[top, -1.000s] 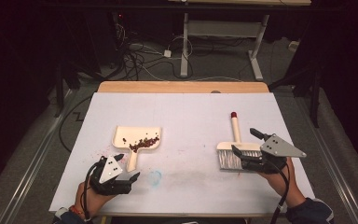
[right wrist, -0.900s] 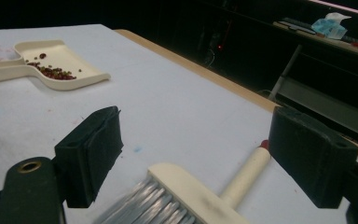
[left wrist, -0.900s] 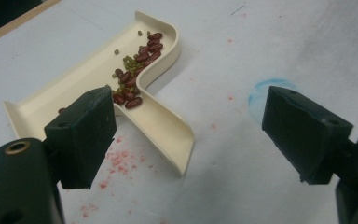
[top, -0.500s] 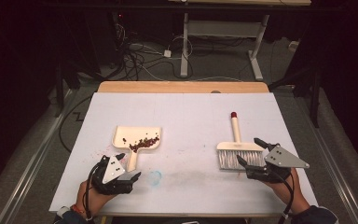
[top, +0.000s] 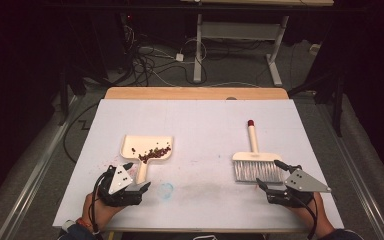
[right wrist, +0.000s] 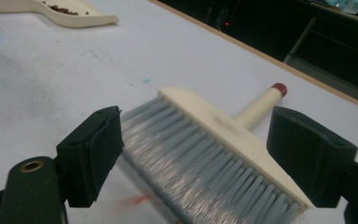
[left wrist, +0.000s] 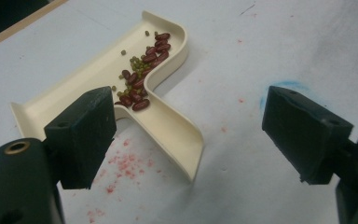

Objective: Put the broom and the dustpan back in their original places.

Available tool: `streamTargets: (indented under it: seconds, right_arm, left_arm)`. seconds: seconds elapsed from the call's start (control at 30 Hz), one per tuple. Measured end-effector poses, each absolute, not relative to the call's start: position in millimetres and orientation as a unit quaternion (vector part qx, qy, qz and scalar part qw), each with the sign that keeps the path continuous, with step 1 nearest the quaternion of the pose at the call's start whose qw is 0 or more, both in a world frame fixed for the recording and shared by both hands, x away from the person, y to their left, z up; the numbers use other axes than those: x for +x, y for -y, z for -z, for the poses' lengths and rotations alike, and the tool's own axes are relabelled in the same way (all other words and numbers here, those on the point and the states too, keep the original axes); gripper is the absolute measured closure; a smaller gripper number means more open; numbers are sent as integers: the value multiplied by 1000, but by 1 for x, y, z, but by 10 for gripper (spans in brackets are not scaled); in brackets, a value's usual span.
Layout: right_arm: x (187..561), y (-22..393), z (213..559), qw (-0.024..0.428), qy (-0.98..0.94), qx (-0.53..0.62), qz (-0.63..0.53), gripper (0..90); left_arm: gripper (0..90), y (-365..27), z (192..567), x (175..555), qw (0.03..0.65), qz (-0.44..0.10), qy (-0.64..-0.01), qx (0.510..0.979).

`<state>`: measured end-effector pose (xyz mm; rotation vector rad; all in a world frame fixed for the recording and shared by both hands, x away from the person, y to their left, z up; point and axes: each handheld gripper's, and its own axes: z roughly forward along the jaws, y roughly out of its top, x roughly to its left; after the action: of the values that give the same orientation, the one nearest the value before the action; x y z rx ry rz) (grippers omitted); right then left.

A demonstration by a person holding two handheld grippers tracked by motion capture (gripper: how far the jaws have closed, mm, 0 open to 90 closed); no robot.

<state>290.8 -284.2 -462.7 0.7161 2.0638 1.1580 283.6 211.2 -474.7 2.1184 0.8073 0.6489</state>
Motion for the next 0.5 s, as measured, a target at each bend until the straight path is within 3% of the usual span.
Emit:
streamTargets:
  seconds: [0.5]
  right_arm:
    - [289, 278, 464, 321, -797, 264, -439, 189]
  left_arm:
    - [174, -218, 472, 280, 391, -265, -317, 823]
